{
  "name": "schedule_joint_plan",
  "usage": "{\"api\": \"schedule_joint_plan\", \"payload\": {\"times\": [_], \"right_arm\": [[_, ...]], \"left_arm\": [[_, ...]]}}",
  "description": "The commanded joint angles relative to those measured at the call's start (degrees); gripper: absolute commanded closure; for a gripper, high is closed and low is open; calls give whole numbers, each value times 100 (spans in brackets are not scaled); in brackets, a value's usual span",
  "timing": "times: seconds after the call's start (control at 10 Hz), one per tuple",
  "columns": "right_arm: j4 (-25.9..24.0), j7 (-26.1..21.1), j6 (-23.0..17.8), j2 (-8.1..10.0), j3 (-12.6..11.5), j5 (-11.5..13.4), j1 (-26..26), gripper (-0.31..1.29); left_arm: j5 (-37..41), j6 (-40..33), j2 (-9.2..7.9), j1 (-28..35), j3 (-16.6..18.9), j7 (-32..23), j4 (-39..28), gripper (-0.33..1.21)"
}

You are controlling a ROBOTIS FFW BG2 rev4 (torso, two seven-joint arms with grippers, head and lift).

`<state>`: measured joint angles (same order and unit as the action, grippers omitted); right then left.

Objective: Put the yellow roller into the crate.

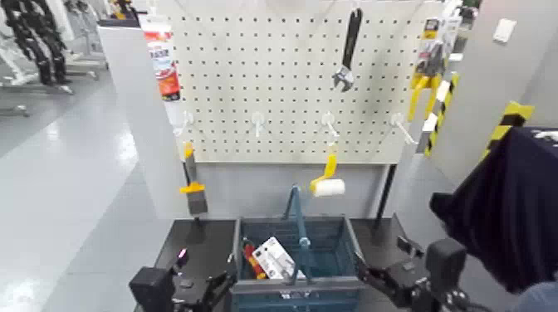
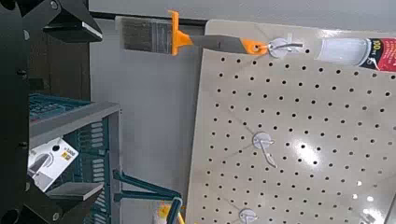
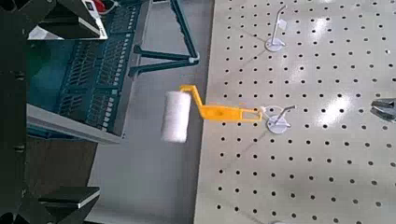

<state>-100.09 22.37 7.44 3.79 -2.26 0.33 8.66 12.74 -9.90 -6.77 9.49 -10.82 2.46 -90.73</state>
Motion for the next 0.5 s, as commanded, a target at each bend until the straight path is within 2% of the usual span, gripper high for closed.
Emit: {"api": "schedule_joint_plan", "payload": {"times": [0.1, 0.5], "right_arm": [[332, 197, 126, 157, 15, 46, -550, 12], [912, 514, 21, 386, 138, 81, -1359, 12]], "left_arm": [[9, -12, 0, 0, 1, 0, 3, 17], [9, -20, 9, 0, 18, 0, 20, 17]]}}
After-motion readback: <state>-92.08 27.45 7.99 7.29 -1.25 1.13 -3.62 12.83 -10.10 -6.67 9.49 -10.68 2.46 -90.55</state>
